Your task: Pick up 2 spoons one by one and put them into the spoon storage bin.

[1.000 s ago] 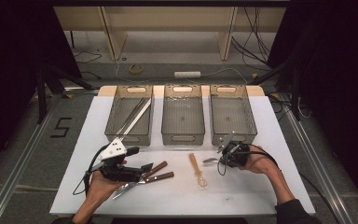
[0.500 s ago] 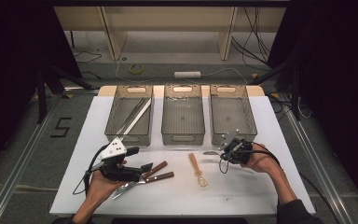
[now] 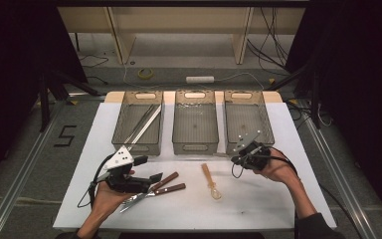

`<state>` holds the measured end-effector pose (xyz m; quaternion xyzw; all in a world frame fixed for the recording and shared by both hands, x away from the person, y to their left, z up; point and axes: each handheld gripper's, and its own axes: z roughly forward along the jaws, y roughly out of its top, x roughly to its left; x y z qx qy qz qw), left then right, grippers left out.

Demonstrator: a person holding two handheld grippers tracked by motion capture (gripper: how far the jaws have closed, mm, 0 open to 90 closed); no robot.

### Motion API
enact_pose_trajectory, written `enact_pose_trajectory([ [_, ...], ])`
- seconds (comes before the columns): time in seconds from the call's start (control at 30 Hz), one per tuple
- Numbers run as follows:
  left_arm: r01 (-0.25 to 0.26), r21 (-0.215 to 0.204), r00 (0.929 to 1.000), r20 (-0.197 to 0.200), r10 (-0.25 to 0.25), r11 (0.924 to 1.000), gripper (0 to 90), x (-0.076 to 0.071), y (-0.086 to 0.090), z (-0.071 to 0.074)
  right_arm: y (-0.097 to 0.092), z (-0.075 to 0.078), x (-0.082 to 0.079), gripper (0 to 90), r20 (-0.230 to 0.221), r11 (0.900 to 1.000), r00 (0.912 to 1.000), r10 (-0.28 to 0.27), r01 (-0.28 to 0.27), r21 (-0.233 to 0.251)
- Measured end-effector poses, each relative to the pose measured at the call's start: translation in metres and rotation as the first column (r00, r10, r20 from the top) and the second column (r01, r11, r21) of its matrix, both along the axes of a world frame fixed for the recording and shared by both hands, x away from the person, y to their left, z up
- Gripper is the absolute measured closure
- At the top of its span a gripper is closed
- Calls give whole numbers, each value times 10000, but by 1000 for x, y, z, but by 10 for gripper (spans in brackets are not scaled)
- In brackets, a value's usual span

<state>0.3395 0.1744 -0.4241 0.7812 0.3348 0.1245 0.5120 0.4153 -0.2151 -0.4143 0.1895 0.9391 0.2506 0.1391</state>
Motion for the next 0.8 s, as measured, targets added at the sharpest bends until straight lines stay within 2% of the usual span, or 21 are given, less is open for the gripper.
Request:
enact_pose_trajectory([
  [0.23,-26,-77,10000,-11,25,10000,178,0,0,0,7,15,8,900,-133,9928,9979,-637,647,1007],
  [0.53,-12,-132,10000,31,12,9999,171,0,0,-1,17,26,18,900,-285,9779,9914,-1274,1304,1636],
  [0.8,-86,-200,9999,90,88,9998,167,0,1,0,36,41,32,900,-222,9651,9906,-1350,1365,2233],
])
